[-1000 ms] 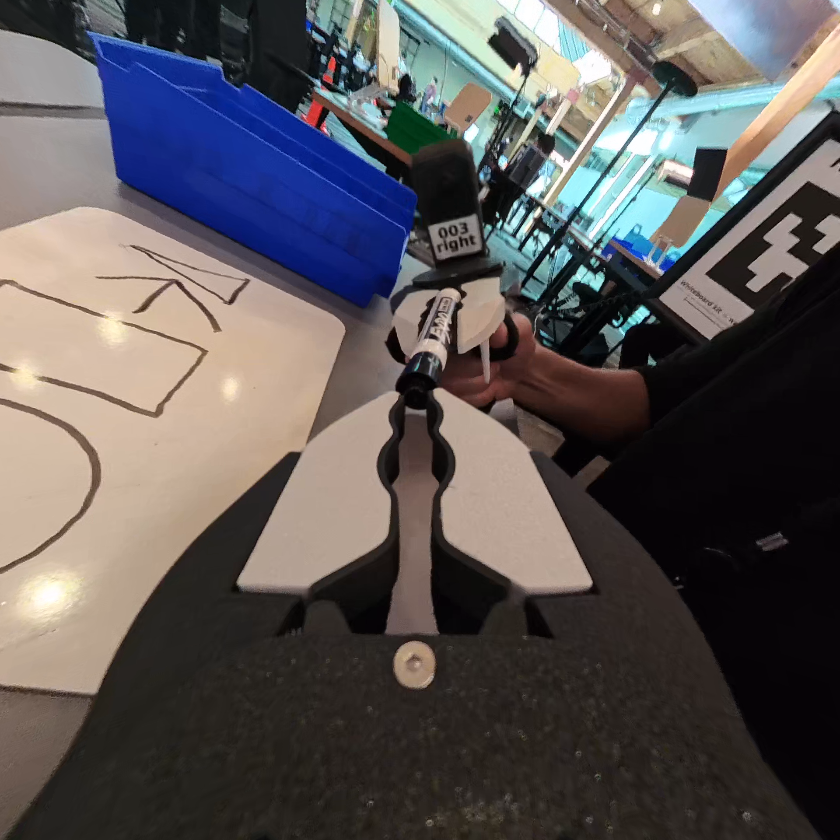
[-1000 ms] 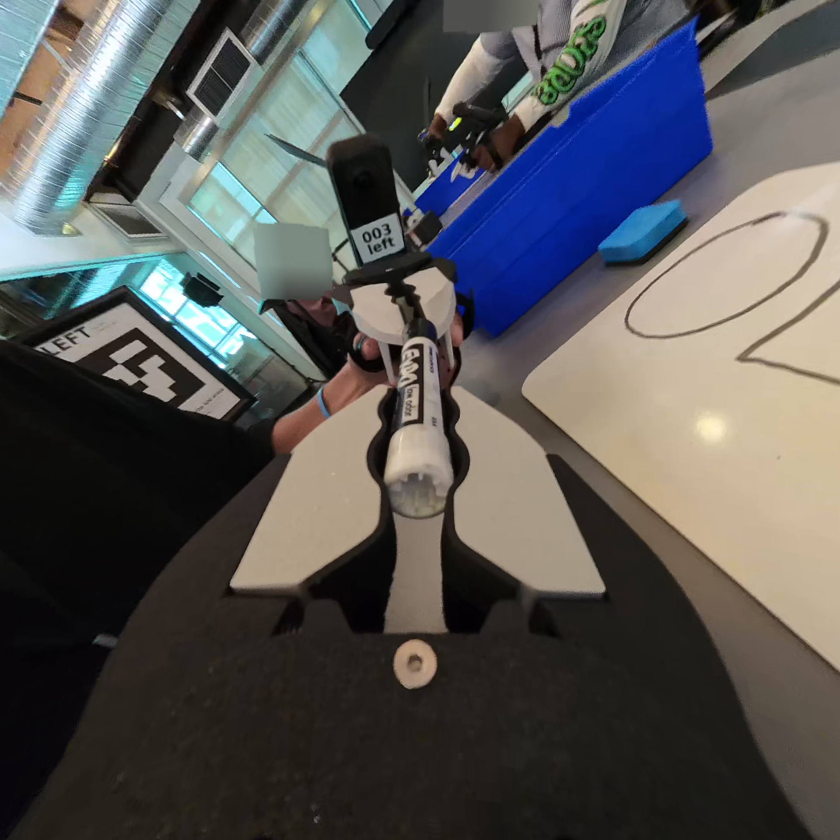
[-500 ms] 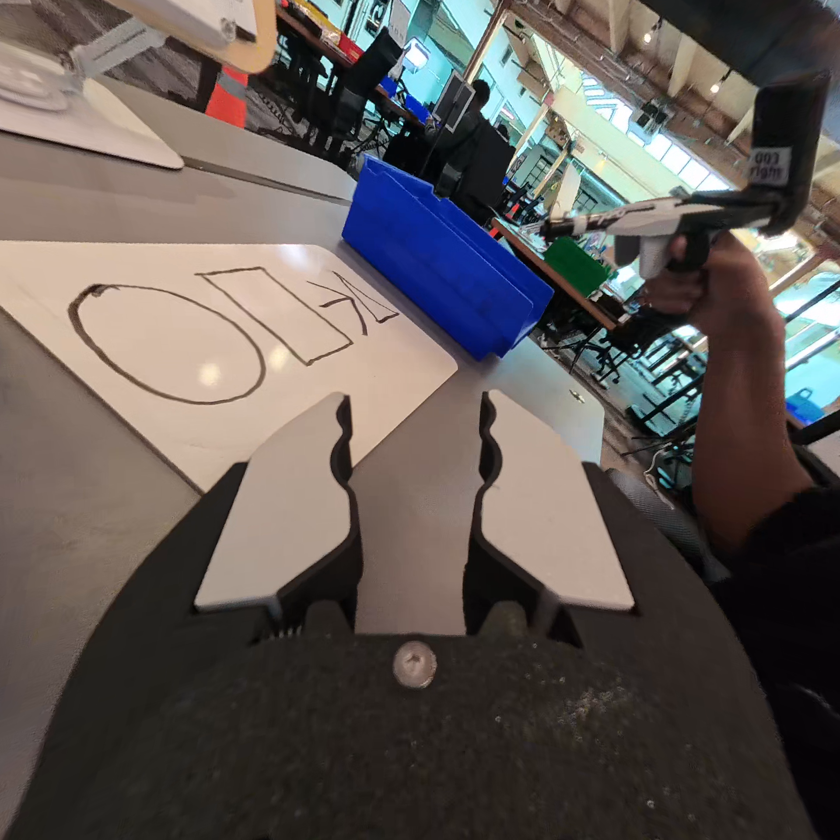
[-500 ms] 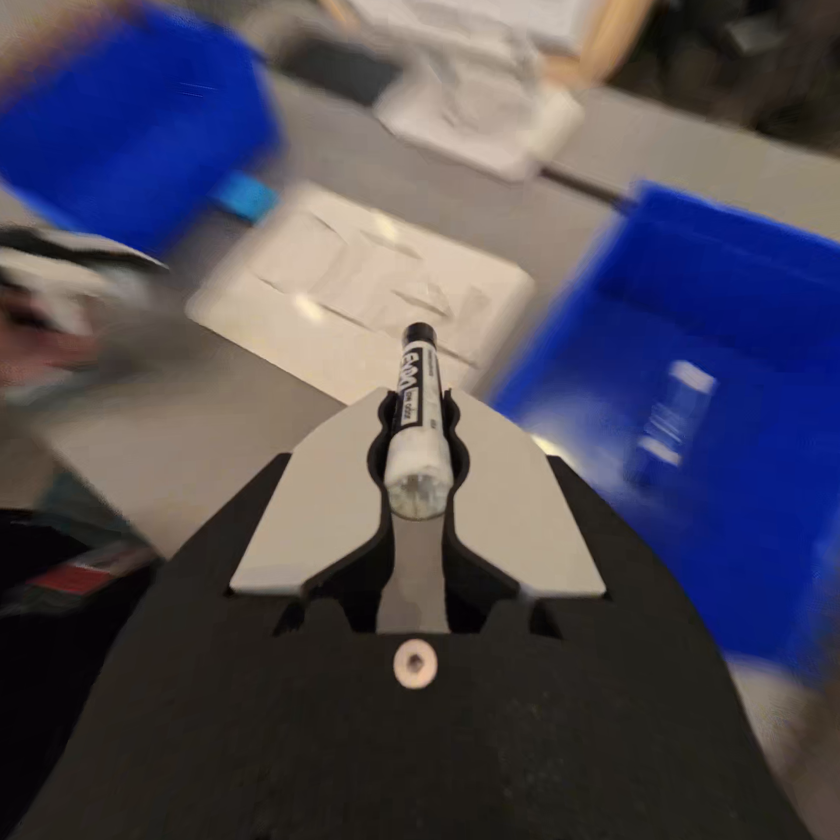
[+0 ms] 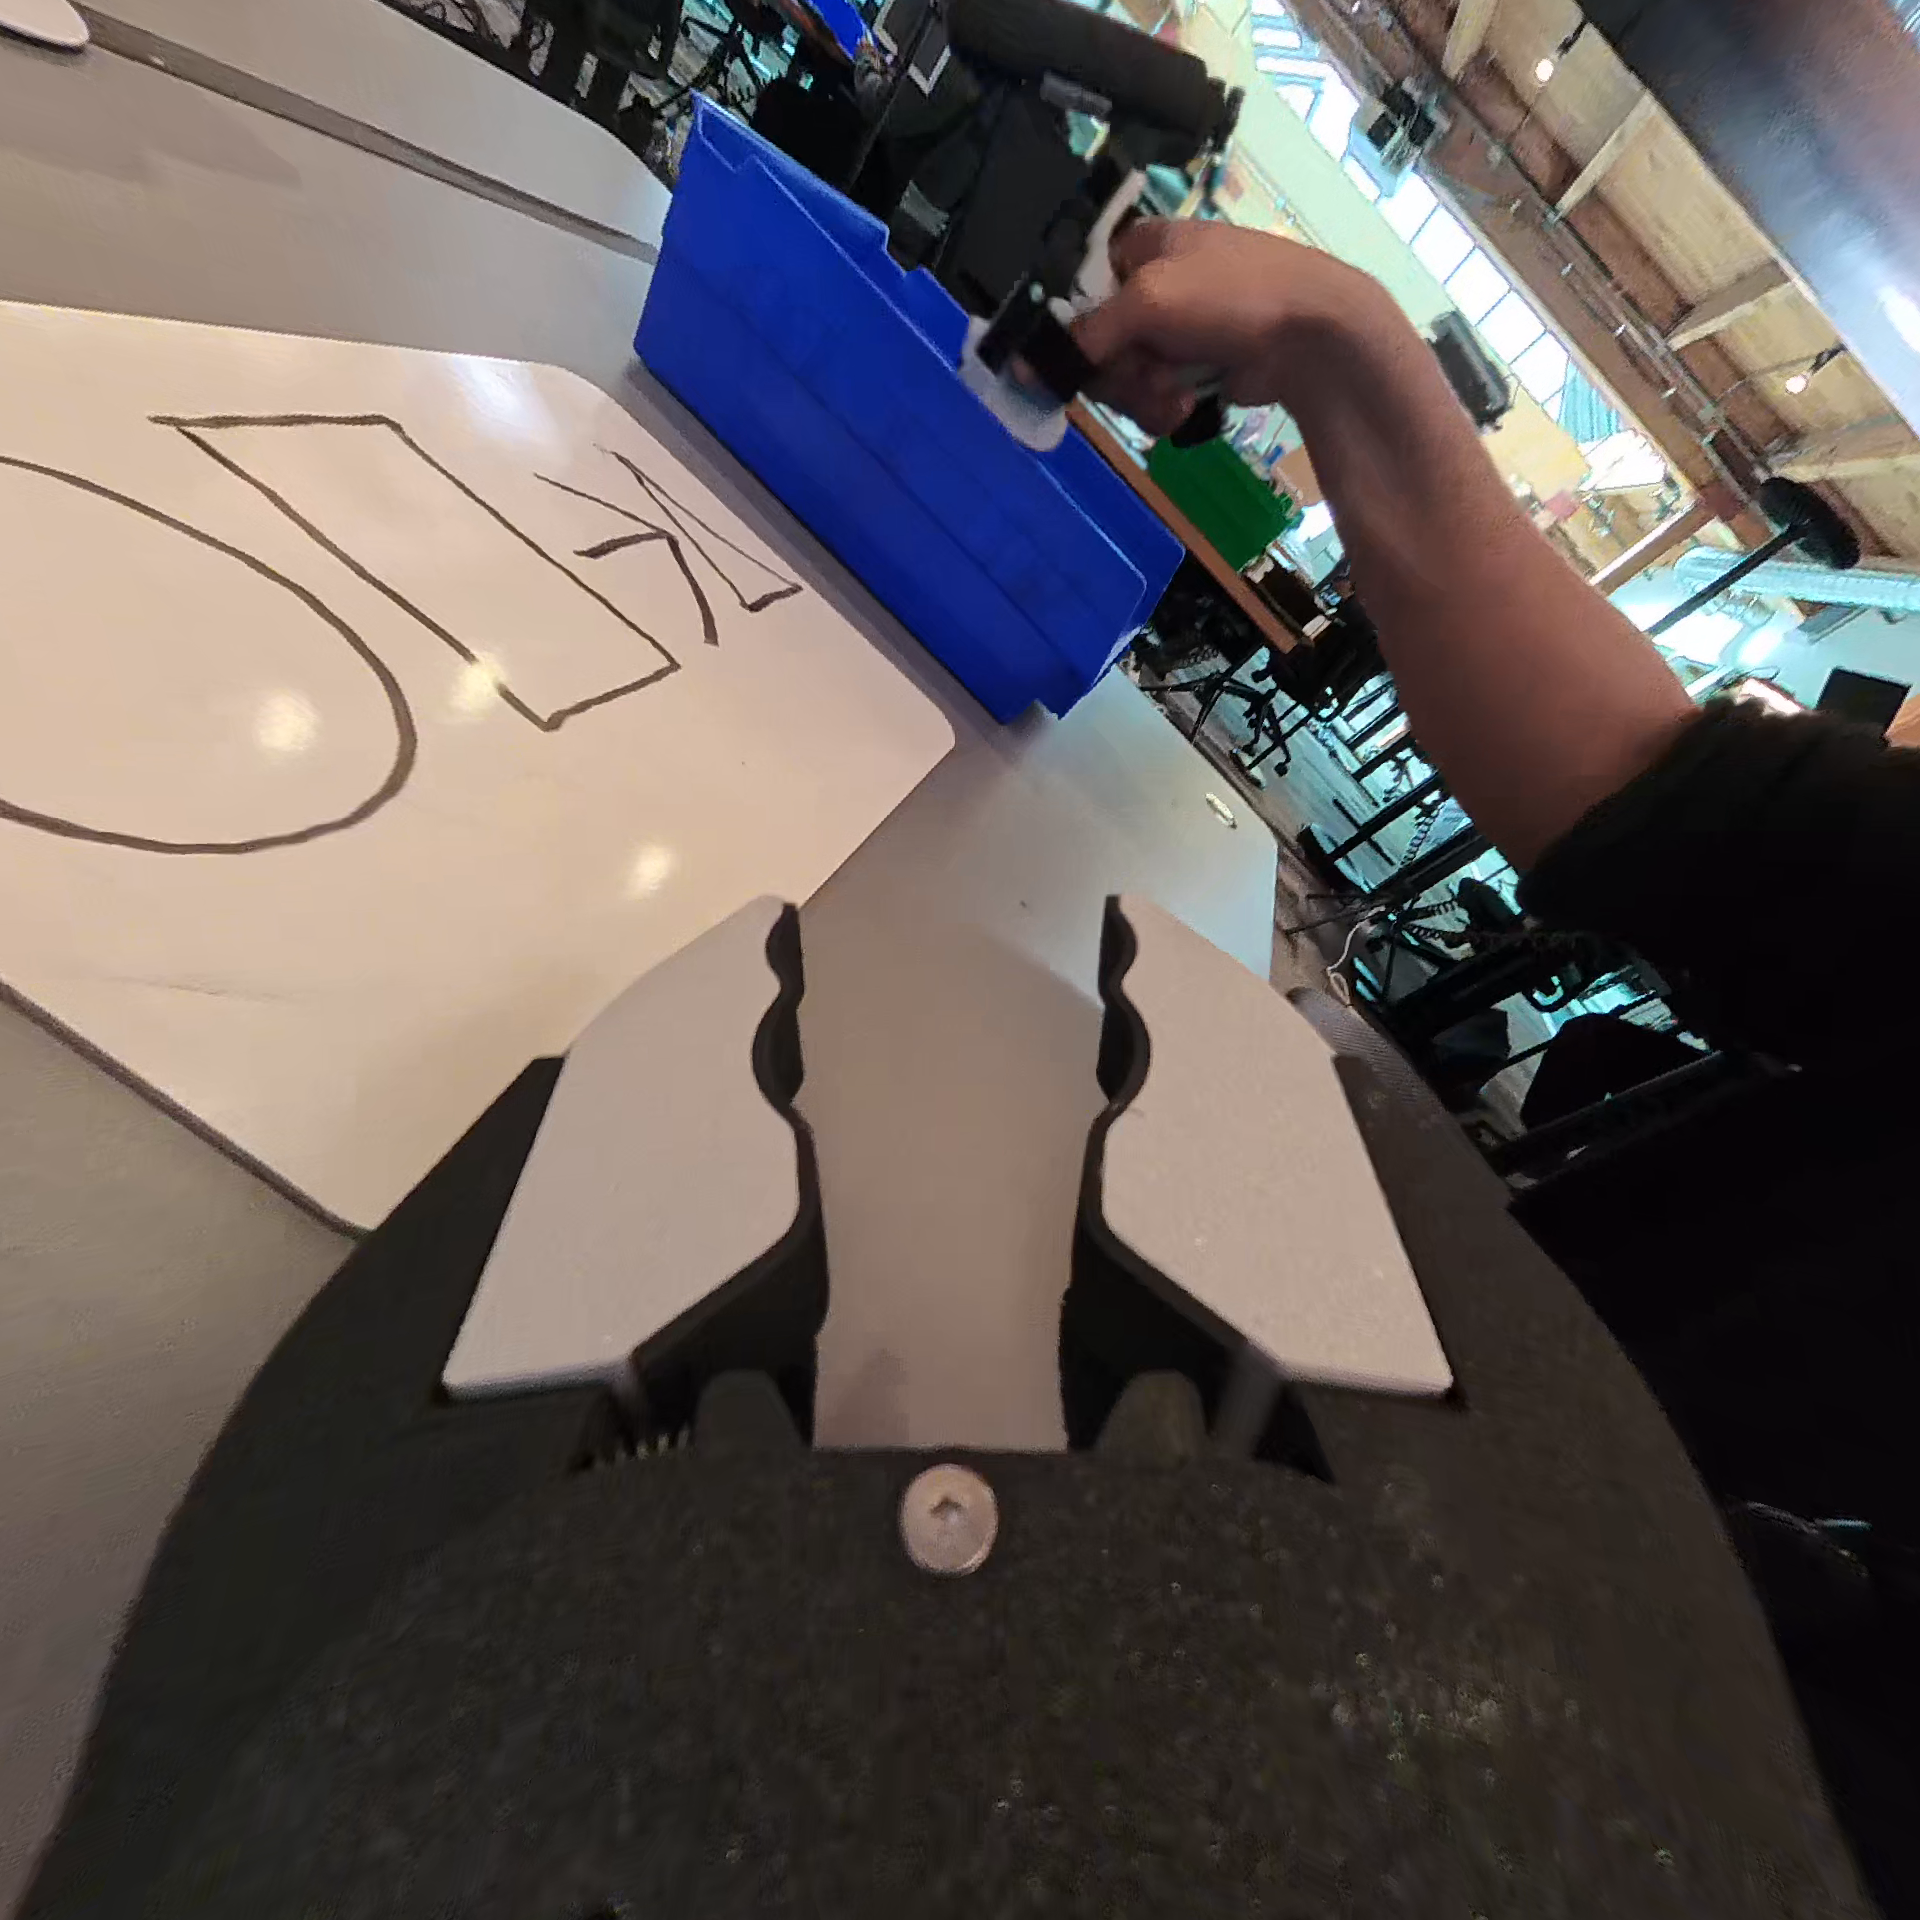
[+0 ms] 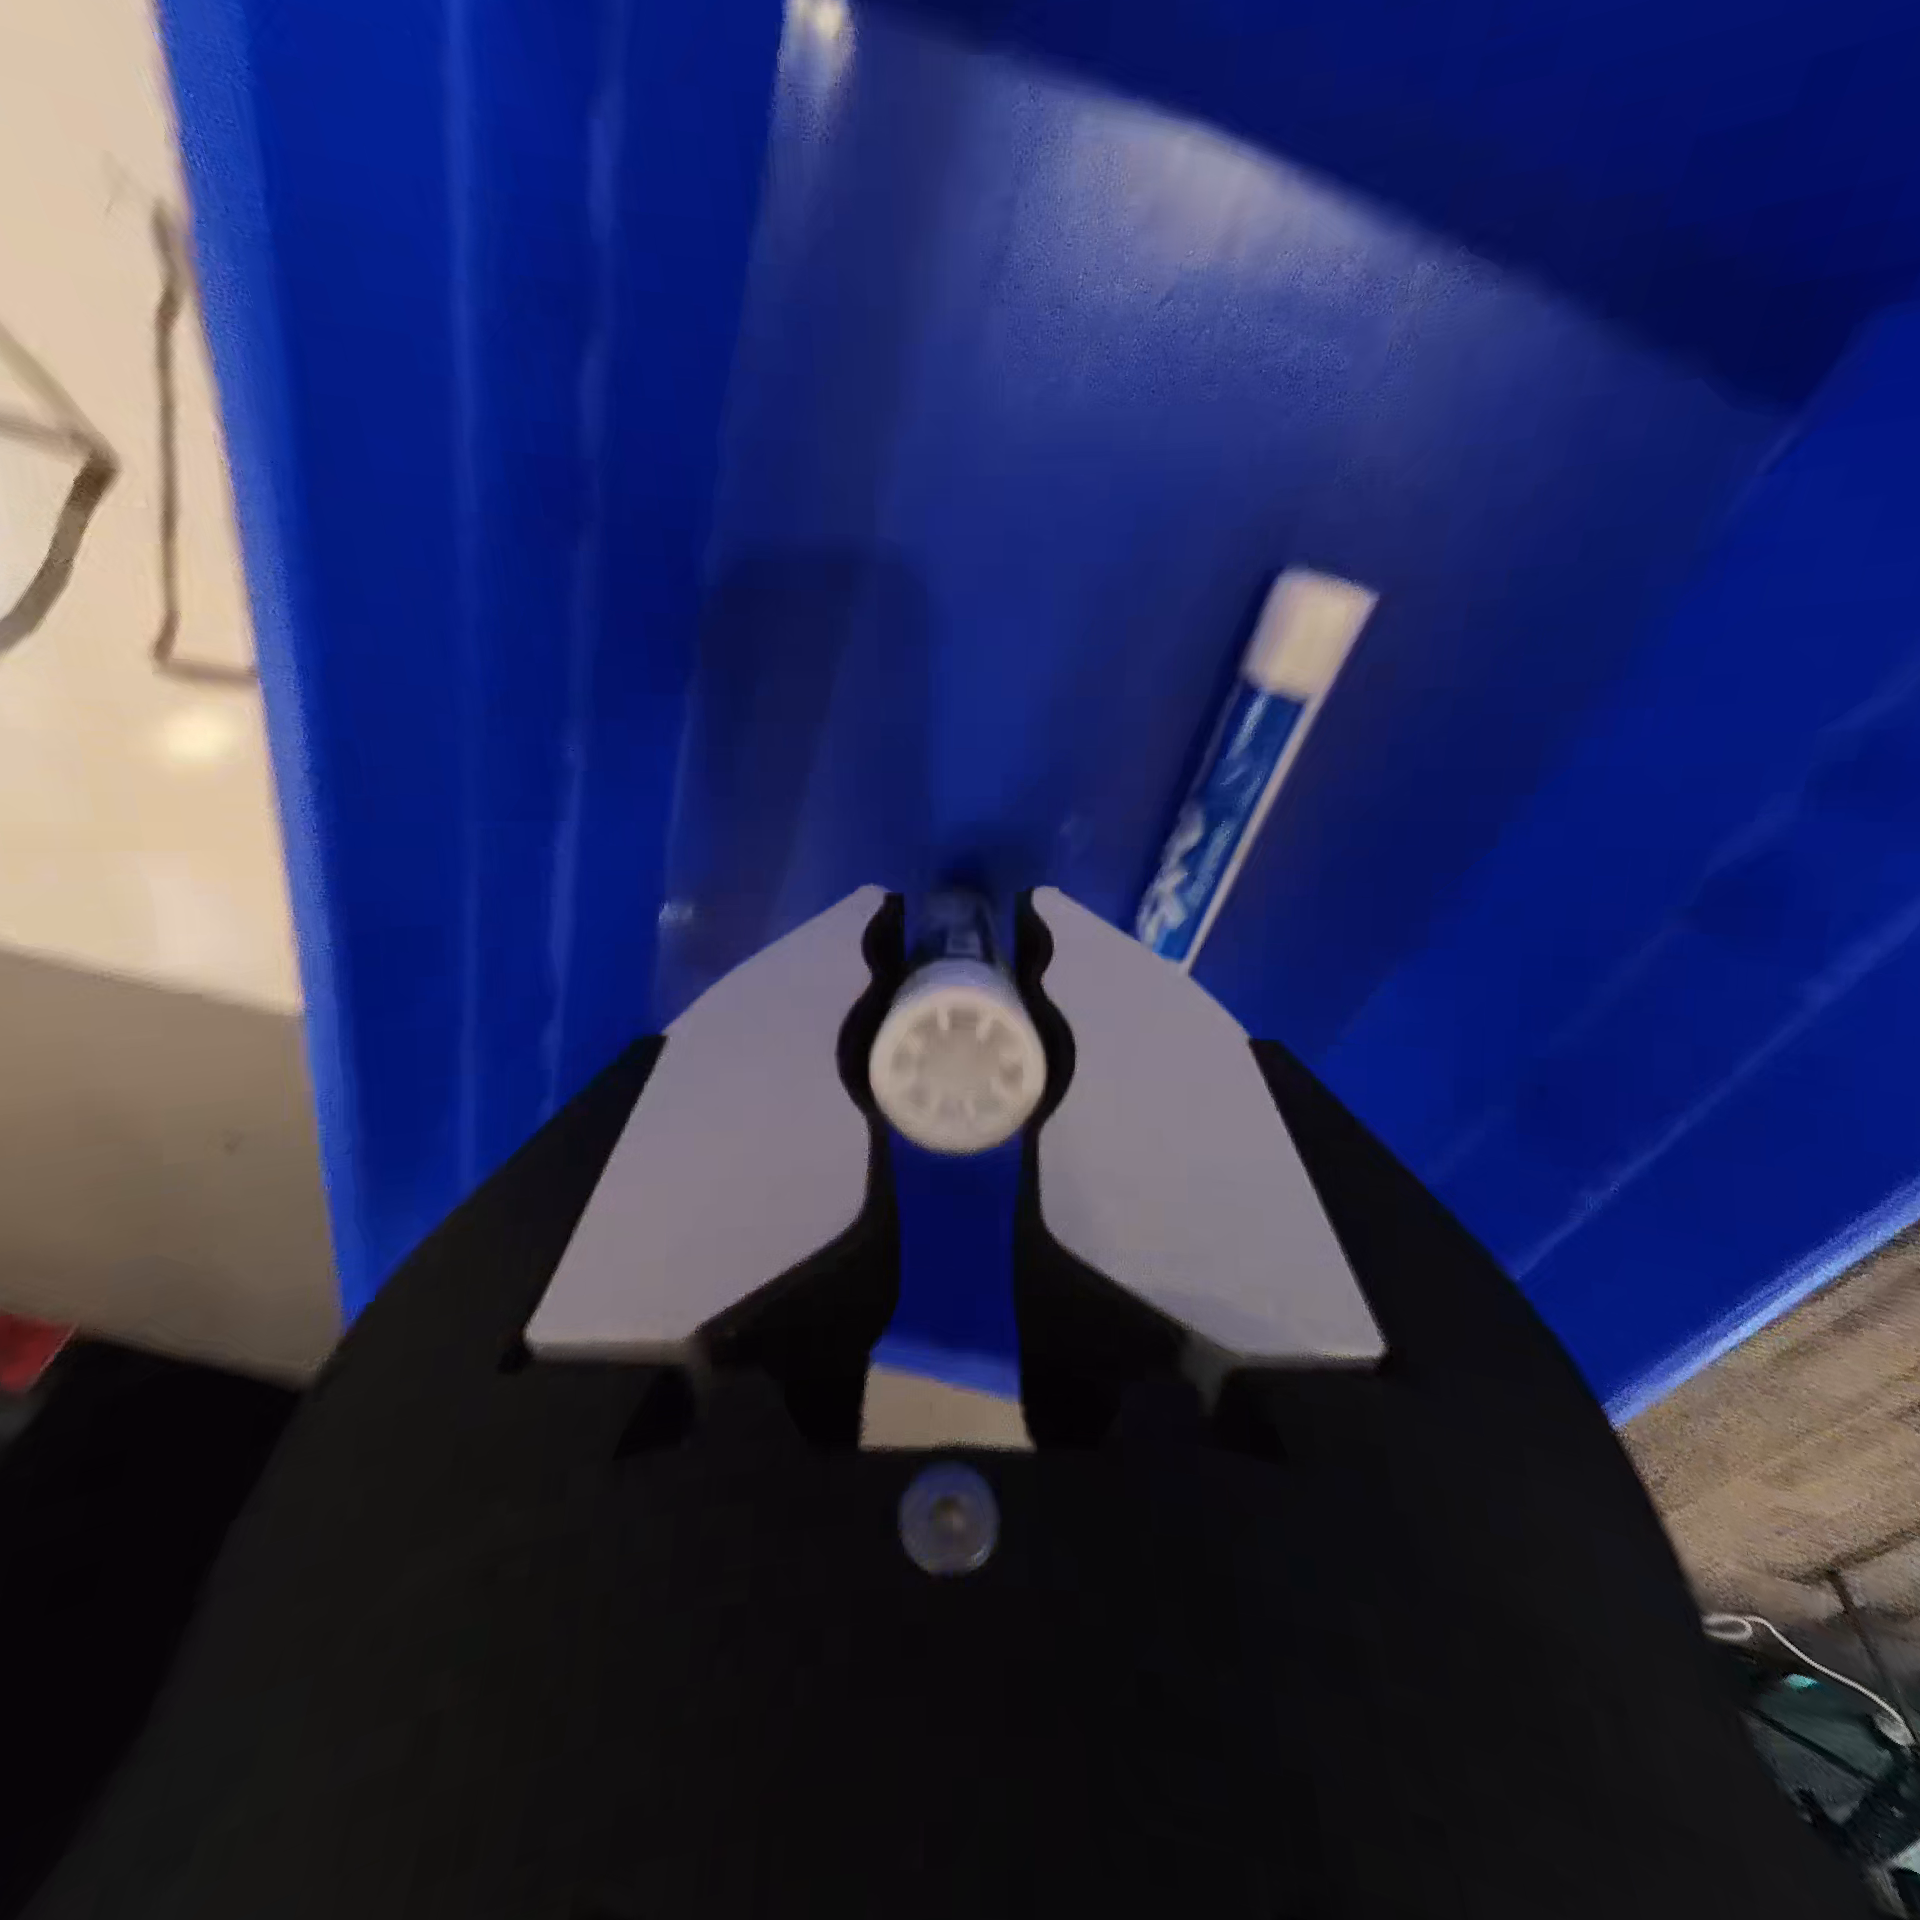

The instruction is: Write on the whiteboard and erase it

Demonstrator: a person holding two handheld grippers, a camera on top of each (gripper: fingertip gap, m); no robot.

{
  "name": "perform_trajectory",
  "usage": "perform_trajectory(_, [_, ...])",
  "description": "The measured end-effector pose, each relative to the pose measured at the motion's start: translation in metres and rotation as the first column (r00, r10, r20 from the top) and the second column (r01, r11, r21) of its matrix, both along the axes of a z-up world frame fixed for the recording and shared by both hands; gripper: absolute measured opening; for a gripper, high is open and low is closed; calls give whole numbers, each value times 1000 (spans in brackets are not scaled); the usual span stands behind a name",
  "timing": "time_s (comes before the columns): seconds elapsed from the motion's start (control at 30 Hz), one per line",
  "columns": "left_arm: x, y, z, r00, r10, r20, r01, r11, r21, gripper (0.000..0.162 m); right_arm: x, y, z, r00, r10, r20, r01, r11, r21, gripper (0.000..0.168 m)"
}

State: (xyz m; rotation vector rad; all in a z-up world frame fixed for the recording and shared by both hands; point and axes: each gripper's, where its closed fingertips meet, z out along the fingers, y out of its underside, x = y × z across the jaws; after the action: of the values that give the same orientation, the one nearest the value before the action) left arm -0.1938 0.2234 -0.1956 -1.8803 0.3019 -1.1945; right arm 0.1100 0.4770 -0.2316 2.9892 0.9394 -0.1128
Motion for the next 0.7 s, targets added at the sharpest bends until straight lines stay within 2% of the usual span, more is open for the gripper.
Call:
perform_trajectory(0.07, [1,-1,-2,1000,-2,-16,2,1000,3,55,3,21,-13,999,-38,26,36,997,63,21])
perform_trajectory(0.13, [1,-2,-4,1000,-5,-30,5,1000,2,56,7,27,-32,997,-64,44,62,996,58,21])
perform_trajectory(0.23, [-2,-3,-6,999,3,-43,-3,1000,4,56,-1,26,-51,988,-146,-59,147,989,21,22])
perform_trajectory(0.33, [-4,-2,-7,999,9,-49,-9,1000,0,56,-2,34,-46,985,-148,-89,156,984,87,21])
perform_trajectory(0.47, [-2,-2,-9,998,7,-69,-7,1000,4,56,-10,39,-49,981,-118,-156,139,982,127,32])
perform_trajectory(0.53, [-2,-2,-11,996,10,-94,-9,1000,12,56,-10,44,-40,976,-96,-197,134,973,186,39])
perform_trajectory(0.6, [-1,-2,-12,992,13,-122,-10,1000,21,56,-6,44,-14,968,-68,-241,135,954,269,43])
perform_trajectory(0.7, [-4,-1,-15,984,40,-176,-33,999,43,56,-15,21,62,896,50,-442,203,837,507,44])
